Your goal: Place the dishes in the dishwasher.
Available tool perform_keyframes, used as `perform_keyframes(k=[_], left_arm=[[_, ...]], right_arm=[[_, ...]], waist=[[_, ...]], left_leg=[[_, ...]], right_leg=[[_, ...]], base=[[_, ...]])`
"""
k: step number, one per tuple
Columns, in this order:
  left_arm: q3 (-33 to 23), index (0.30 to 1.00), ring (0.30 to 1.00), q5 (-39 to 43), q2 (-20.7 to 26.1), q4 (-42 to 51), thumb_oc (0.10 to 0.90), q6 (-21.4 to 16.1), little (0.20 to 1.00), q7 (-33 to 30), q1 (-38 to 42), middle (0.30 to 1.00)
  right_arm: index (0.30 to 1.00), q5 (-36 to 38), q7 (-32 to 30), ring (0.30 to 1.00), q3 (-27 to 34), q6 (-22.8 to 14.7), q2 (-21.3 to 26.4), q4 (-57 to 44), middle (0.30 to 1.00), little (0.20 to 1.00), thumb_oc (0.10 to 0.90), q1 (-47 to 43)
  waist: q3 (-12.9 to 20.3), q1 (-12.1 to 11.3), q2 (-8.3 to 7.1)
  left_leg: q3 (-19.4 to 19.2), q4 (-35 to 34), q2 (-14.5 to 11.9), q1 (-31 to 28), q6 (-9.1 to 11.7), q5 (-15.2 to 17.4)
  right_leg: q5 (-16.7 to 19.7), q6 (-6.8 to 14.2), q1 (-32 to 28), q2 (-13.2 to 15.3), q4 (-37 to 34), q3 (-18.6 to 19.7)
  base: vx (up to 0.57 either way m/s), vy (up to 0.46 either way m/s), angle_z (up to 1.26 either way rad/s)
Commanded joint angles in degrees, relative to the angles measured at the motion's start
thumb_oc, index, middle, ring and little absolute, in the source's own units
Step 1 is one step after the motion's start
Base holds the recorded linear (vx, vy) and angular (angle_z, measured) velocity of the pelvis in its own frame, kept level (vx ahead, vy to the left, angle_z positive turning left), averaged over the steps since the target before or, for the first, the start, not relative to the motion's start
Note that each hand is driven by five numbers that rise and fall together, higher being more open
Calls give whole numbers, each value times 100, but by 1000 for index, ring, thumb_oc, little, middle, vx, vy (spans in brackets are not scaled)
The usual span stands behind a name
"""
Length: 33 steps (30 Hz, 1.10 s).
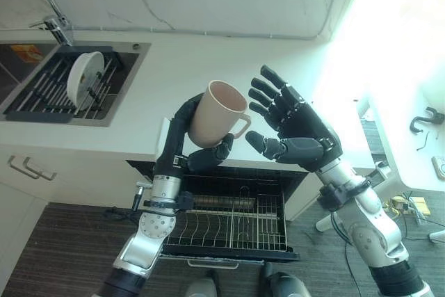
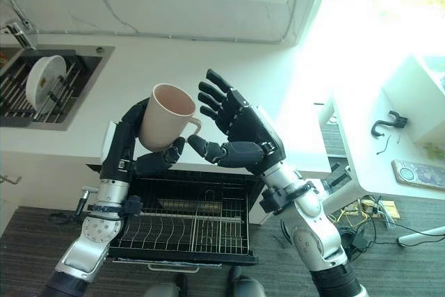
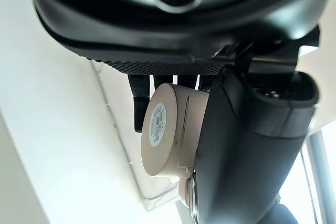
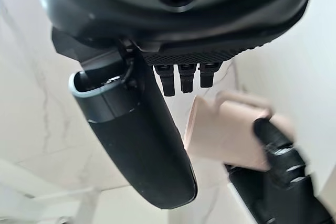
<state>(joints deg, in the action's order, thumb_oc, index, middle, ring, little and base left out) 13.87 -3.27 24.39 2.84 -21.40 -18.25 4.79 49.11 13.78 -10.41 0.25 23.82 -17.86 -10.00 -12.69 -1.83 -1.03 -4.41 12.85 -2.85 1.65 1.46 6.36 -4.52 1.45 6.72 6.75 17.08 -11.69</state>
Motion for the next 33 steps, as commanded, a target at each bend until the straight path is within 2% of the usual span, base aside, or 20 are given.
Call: perform_keyframes(k=[1,7,11,18,26,33], left_arm=[[102,300,300,-369,190,398,400,-816,300,-258,377,300],[315,300,300,-562,201,306,400,-912,300,-240,451,300],[441,300,300,-660,210,287,400,-980,300,-428,504,300],[441,300,300,-789,194,461,400,-1040,300,-636,511,300],[433,300,300,-813,129,495,400,-999,300,-873,512,300],[405,300,300,-833,125,575,400,-984,300,-936,465,300]], right_arm=[[900,849,152,900,4,-167,-317,-300,900,900,800,-182],[900,938,52,900,-80,-136,-452,-250,900,900,800,-235],[900,428,-188,900,-120,-272,-497,-147,900,900,800,-289],[900,-2,-405,900,-31,-398,-422,-64,900,900,800,-297],[900,174,-697,900,85,-591,-504,-64,900,900,800,-299],[900,112,-670,900,82,-499,-514,-47,900,900,800,-216]], waist=[[652,-62,-86],[680,-70,-86],[703,-64,-66],[707,-65,-55],[723,-59,-42],[723,-45,-37]], left_leg=[[-85,433,-89,128,45,882],[-76,433,-69,73,42,908],[-84,433,-67,44,39,922],[-76,433,-72,14,48,931],[-90,433,-77,-14,46,947],[-113,433,-78,-22,33,963]], right_leg=[[-728,437,-353,55,11,-162],[-743,436,-416,60,11,-176],[-759,434,-447,67,11,-181],[-783,426,-496,76,11,-206],[-808,411,-535,77,11,-226],[-822,418,-542,81,11,-217]], base=[[0,0,0],[0,0,0],[0,0,0],[0,0,0],[0,0,0],[0,0,0]])
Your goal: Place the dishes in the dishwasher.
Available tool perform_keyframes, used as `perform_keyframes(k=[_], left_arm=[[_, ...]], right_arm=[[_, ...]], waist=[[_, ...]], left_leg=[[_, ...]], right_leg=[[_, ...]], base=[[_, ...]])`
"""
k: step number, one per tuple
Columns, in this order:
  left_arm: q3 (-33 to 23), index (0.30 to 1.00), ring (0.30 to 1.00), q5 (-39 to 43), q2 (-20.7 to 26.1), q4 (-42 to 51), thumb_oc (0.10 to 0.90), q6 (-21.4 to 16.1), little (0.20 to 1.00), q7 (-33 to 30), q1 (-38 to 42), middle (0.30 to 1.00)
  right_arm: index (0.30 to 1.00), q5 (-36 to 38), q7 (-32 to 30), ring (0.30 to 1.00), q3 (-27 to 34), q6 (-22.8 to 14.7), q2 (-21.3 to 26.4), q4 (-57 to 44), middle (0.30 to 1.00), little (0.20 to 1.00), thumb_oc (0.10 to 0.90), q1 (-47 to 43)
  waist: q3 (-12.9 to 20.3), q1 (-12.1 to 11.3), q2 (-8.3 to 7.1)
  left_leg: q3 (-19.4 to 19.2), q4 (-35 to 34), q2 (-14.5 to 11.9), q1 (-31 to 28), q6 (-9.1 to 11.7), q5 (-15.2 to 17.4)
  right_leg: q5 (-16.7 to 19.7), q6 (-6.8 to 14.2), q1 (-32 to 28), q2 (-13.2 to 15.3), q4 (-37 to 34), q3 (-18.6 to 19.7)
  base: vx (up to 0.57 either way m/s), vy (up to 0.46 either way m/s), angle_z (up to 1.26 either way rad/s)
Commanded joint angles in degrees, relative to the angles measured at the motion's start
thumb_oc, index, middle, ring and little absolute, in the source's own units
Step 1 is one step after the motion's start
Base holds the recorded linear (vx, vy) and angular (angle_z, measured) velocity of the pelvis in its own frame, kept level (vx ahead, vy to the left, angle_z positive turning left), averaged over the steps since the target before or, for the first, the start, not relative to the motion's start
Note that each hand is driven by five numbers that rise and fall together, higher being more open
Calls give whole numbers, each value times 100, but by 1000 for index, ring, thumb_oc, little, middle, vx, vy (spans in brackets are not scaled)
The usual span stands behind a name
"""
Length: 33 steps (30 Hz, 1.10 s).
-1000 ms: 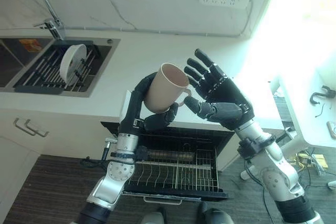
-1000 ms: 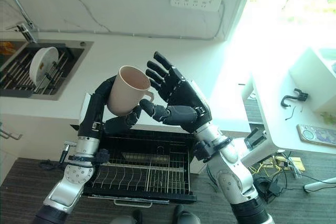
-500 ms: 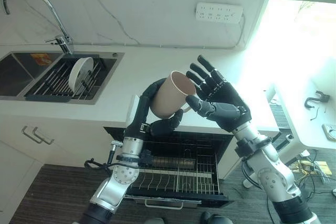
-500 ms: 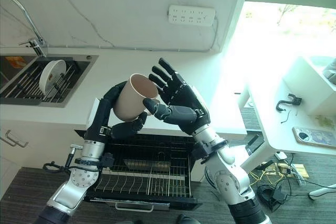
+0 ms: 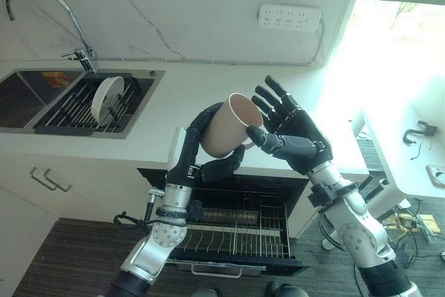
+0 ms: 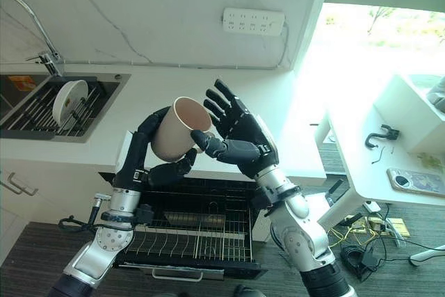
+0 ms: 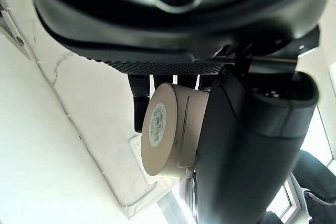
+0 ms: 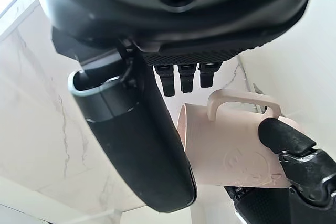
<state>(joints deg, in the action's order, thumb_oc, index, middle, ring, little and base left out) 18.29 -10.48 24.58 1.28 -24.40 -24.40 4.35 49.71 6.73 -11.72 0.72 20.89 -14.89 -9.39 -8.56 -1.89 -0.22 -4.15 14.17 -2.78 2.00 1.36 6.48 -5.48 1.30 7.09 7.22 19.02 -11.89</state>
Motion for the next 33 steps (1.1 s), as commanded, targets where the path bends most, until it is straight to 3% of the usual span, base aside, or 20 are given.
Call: perform_keyframes(k=[1,14,28,29,30,33], left_arm=[[-32,300,300,-125,99,709,400,-687,300,-325,525,300],[29,300,300,-308,120,736,400,-592,300,-297,560,300],[156,300,300,-260,149,782,400,-509,300,-220,617,300],[169,300,300,-264,146,776,400,-511,300,-225,615,300],[187,300,300,-272,139,765,400,-512,300,-234,619,300],[204,300,300,-305,136,746,400,-517,300,-261,618,300]], right_arm=[[900,29,27,900,195,-552,-232,-326,900,900,800,-280],[900,-60,306,900,-146,21,-198,-399,900,900,800,-278],[900,-110,269,900,-370,181,-199,-450,900,900,800,-331],[768,-83,221,768,-375,159,-211,-445,768,768,712,-323],[300,17,97,300,-367,120,-250,-436,300,300,400,-314],[300,85,-19,300,-334,57,-298,-427,300,300,400,-296]], waist=[[312,-39,-118],[318,-13,-121],[310,10,-125],[310,12,-123],[310,19,-117],[307,29,-107]], left_leg=[[-138,302,-85,-60,43,952],[-169,302,-107,-75,55,952],[-207,302,-126,-95,58,949],[-210,302,-127,-97,58,948],[-216,302,-129,-102,56,949],[-228,302,-134,-111,50,951]], right_leg=[[-726,432,-581,33,-183,-196],[-755,421,-590,0,-183,-152],[-766,416,-600,-33,-183,-105],[-765,416,-601,-33,-183,-103],[-764,415,-603,-34,-183,-101],[-766,416,-607,-35,-183,-94]], base=[[0,0,0],[0,0,0],[0,0,0],[0,0,0],[0,0,0],[0,0,0]])
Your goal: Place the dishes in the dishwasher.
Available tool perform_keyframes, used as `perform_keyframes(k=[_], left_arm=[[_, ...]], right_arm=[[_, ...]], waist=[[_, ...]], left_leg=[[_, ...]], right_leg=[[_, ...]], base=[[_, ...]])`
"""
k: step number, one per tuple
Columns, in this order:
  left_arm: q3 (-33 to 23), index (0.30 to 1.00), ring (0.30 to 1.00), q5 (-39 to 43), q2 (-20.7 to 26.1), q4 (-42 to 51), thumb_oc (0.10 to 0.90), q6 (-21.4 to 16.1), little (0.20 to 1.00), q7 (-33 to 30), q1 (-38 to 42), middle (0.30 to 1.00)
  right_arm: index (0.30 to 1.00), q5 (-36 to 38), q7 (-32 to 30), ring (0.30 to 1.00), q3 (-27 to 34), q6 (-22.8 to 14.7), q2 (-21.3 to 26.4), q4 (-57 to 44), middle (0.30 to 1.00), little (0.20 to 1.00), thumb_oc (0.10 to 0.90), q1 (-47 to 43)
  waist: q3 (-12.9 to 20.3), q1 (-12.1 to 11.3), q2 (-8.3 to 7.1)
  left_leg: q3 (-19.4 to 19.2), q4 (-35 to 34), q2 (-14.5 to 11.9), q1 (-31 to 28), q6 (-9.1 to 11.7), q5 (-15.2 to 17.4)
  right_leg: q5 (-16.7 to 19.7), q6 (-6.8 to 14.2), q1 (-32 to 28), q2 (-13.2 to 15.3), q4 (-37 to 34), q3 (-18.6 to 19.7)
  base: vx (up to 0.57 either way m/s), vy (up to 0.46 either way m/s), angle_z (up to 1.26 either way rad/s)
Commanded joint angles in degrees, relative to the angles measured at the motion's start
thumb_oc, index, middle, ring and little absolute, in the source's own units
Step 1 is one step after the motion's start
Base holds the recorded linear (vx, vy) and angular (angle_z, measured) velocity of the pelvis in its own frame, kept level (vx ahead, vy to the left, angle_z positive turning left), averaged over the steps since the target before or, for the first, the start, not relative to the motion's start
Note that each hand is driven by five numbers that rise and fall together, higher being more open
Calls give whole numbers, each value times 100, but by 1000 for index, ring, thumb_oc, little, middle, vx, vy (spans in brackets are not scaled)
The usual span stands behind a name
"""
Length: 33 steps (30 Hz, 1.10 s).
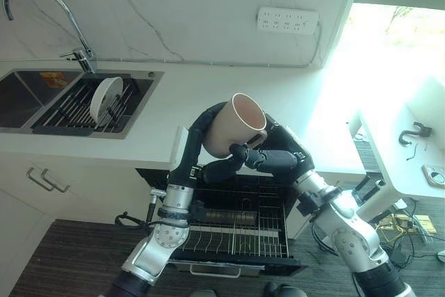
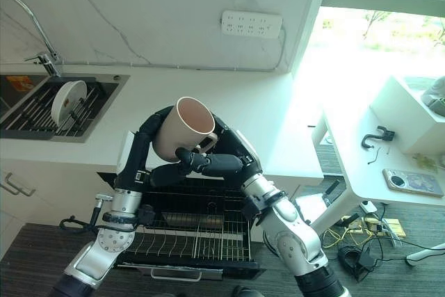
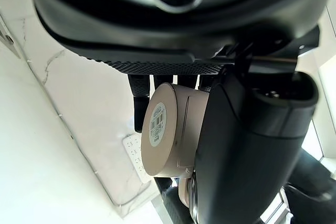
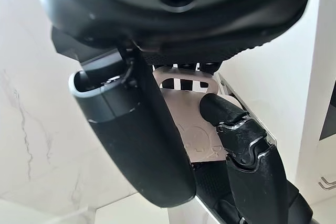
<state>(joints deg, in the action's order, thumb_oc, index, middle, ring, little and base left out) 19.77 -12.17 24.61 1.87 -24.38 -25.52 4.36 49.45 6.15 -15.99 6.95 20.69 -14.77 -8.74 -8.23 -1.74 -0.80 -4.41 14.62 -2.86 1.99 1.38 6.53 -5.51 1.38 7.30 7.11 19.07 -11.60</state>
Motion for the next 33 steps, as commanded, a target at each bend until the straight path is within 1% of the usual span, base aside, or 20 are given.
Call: perform_keyframes(k=[1,6,7,9,10,15,16,17,21,24,26,29,32,33], left_arm=[[73,300,300,-146,138,702,400,-490,300,-163,625,300],[108,300,300,-225,142,695,400,-460,300,-200,645,300],[126,300,300,-272,147,680,400,-467,300,-215,656,300],[129,300,300,-282,147,679,400,-466,300,-218,657,300],[148,300,300,-332,166,664,400,-451,300,-232,677,300],[132,300,300,-305,189,641,400,-413,300,-235,666,300],[91,698,698,-312,183,597,665,-383,698,-250,633,698],[58,900,900,-306,188,586,800,-384,900,-259,612,900],[-224,900,900,-224,281,516,800,-351,900,-289,433,900],[-614,900,900,-273,407,455,800,-340,900,-430,140,900],[-1026,900,900,-295,512,384,800,-378,900,-460,-142,900],[-1365,900,900,-300,590,289,800,-467,900,-464,-360,900],[-1618,900,900,-320,632,238,800,-500,900,-478,-497,900],[-1618,900,900,-320,632,238,800,-500,900,-478,-497,900]], right_arm=[[300,180,-13,300,101,-624,-303,-450,300,300,400,-342],[300,257,-203,300,128,-810,-387,-491,300,300,400,-314],[300,266,-289,300,140,-900,-420,-471,300,300,400,-299],[300,269,-299,300,140,-909,-425,-469,300,300,400,-297],[300,296,-392,300,162,-984,-456,-448,300,300,400,-300],[300,229,-514,300,234,-1101,-444,-472,300,300,400,-276],[300,207,-610,300,328,-1226,-448,-454,300,300,400,-258],[300,214,-616,300,362,-1260,-450,-438,300,300,400,-248],[300,198,-648,300,595,-1412,-388,-430,300,300,400,-172],[300,261,-640,300,873,-1562,-296,-443,300,300,400,-40],[300,308,-640,300,1128,-1617,-265,-435,300,300,400,40],[300,331,-620,300,1327,-1663,-265,-403,300,300,400,108],[300,369,-613,300,1467,-1698,-274,-391,300,300,400,165],[300,369,-613,300,1467,-1698,-274,-391,300,300,400,165]], waist=[[272,20,-43],[269,40,-16],[271,43,-5],[271,43,-4],[275,50,8],[279,57,20],[277,56,30],[277,54,33],[285,28,51],[276,-8,74],[271,-39,88],[278,-58,106],[292,-63,119],[292,-63,119]], left_leg=[[-204,257,-121,-111,43,947],[-212,257,-117,-119,36,957],[-216,257,-116,-119,35,956],[-217,257,-117,-119,35,956],[-223,257,-119,-115,32,955],[-237,257,-119,-110,29,960],[-238,257,-119,-108,26,967],[-237,257,-118,-109,25,967],[-221,257,-115,-112,31,967],[-201,257,-116,-112,44,951],[-188,257,-127,-106,59,925],[-194,257,-148,-94,79,905],[-206,257,-172,-83,97,894],[-206,257,-172,-83,97,894]], right_leg=[[-761,410,-627,-25,-188,-117],[-763,410,-627,-25,-188,-102],[-762,413,-627,-20,-188,-104],[-762,413,-627,-19,-188,-104],[-762,413,-624,-16,-188,-104],[-765,413,-622,-12,-188,-109],[-764,414,-618,-5,-188,-117],[-765,412,-619,-5,-188,-119],[-774,402,-628,-4,-188,-139],[-783,386,-636,-4,-188,-158],[-794,366,-646,-3,-188,-183],[-803,355,-647,1,-188,-211],[-820,346,-644,6,-188,-233],[-820,346,-644,6,-188,-233]], base=[[0,0,0],[0,0,0],[0,0,0],[0,0,0],[0,0,0],[-6,-2,0],[-35,-12,1],[-36,-15,1],[0,0,0],[0,0,0],[0,0,0],[3,-12,2],[4,-11,1],[16,-63,5]])
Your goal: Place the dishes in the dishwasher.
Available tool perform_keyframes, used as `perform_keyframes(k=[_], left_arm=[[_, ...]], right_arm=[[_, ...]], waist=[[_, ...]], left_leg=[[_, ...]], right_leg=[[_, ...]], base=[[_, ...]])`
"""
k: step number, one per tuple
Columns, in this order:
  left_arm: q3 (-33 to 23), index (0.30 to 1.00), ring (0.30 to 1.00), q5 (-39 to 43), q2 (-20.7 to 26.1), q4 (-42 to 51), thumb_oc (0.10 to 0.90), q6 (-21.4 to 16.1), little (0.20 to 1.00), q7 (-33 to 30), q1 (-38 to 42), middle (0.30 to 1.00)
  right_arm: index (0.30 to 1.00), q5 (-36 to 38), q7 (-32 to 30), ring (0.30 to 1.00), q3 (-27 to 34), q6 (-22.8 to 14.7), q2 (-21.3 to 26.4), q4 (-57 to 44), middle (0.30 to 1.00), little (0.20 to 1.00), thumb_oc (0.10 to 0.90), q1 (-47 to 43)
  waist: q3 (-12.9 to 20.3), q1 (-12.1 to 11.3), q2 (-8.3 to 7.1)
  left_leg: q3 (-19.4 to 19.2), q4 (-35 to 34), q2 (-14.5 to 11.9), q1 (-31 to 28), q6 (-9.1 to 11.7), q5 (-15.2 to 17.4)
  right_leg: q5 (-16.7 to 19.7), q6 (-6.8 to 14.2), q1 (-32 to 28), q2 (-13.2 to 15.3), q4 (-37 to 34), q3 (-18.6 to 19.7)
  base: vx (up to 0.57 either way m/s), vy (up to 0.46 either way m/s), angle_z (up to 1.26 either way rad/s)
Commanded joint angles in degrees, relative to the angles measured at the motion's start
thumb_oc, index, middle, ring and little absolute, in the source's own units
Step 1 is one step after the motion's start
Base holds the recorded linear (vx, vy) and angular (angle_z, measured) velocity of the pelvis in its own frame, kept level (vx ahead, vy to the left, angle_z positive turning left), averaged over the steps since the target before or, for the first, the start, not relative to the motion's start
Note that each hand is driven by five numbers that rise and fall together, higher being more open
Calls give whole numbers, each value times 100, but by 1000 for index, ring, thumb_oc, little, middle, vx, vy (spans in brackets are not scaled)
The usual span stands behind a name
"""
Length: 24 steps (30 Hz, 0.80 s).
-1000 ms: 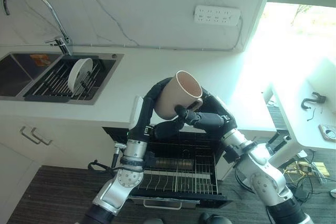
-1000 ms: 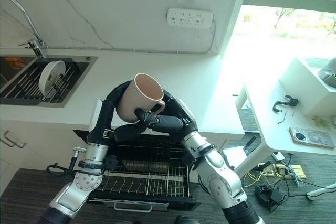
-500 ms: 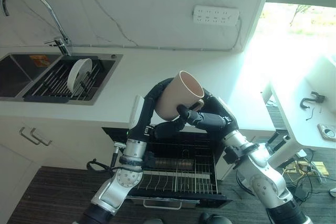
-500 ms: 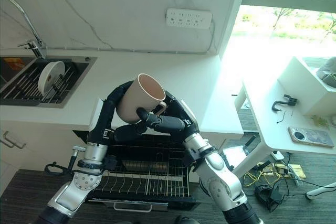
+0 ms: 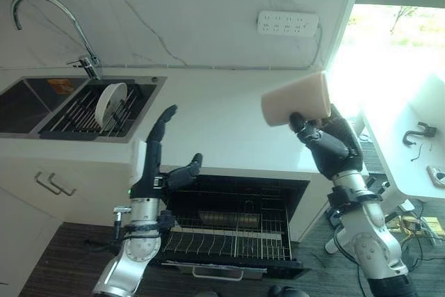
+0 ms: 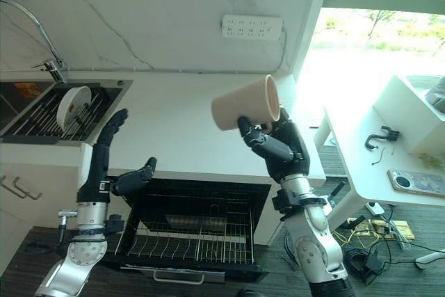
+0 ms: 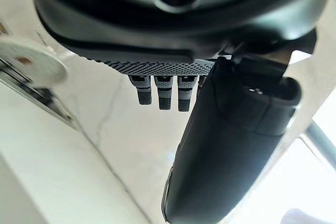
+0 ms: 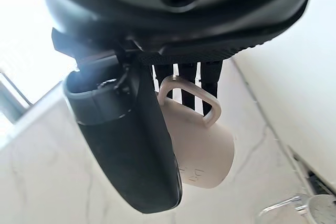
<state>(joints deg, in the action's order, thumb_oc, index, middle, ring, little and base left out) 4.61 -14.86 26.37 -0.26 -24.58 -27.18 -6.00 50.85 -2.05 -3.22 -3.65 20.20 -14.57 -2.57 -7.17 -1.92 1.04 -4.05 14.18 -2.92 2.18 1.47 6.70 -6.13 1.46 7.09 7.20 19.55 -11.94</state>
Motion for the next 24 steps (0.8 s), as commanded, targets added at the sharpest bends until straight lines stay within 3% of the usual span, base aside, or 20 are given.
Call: perform_keyframes(k=[1,7,10,12,13,14,19,22,24], left_arm=[[-279,900,900,-81,483,447,800,-497,900,-272,441,900],[-536,900,900,55,487,523,800,-541,900,-99,215,900],[-627,900,900,478,449,753,800,-631,900,524,48,900],[-657,900,900,813,449,960,800,-735,900,788,45,900],[-664,900,900,1043,411,1028,800,-791,900,909,97,900],[-667,900,900,1132,386,1043,800,-822,900,964,134,900],[-726,900,900,1581,325,1134,800,-969,900,1319,248,900],[-735,900,900,1884,349,1149,800,-841,900,1544,471,900],[-726,900,900,1798,317,1205,800,-784,900,1538,480,900]], right_arm=[[300,239,199,300,296,-662,-228,-433,300,300,400,-398],[300,282,235,300,424,-621,-257,-433,300,300,400,-325],[300,220,286,300,480,-545,-212,-498,300,300,400,-236],[300,212,357,300,550,-564,-92,-535,300,300,400,-202],[300,219,409,300,590,-619,-8,-536,300,300,400,-225],[300,202,416,300,597,-656,18,-521,300,300,400,-259],[300,227,612,300,553,-728,-204,-512,300,300,400,-314],[300,278,617,300,630,-675,-401,-566,300,300,400,-183],[300,351,679,300,676,-650,-462,-559,300,300,400,-147]], waist=[[191,-38,-53],[197,-37,-18],[157,-51,1],[75,-47,-45],[-16,-68,-145],[-64,-78,-184],[-114,116,-8],[-172,219,-57],[-181,225,-68]], left_leg=[[-255,300,-188,-90,105,862],[-258,300,-270,-56,186,783],[-267,300,-259,-50,260,634],[-456,300,-238,-113,330,402],[-537,300,-162,-166,342,122],[-552,300,-110,-175,315,103],[-626,300,-120,-118,28,738],[-548,300,-5,-193,-60,982],[-514,300,13,-162,-123,1016]], right_leg=[[-766,328,-615,-7,-236,-207],[-791,280,-563,-42,-236,-209],[-777,250,-524,-69,-236,-120],[-748,238,-515,9,-236,-109],[-717,211,-526,108,-236,-90],[-685,217,-528,155,-236,-86],[-364,538,-301,212,-236,-44],[-68,800,-82,398,-236,-151],[-68,783,-116,350,-236,-223]], base=[[12,-68,5],[7,-83,12],[-43,-8,7],[-129,74,4],[-162,124,6],[-191,180,7],[-138,253,5],[-101,196,-2],[-109,154,-2]])
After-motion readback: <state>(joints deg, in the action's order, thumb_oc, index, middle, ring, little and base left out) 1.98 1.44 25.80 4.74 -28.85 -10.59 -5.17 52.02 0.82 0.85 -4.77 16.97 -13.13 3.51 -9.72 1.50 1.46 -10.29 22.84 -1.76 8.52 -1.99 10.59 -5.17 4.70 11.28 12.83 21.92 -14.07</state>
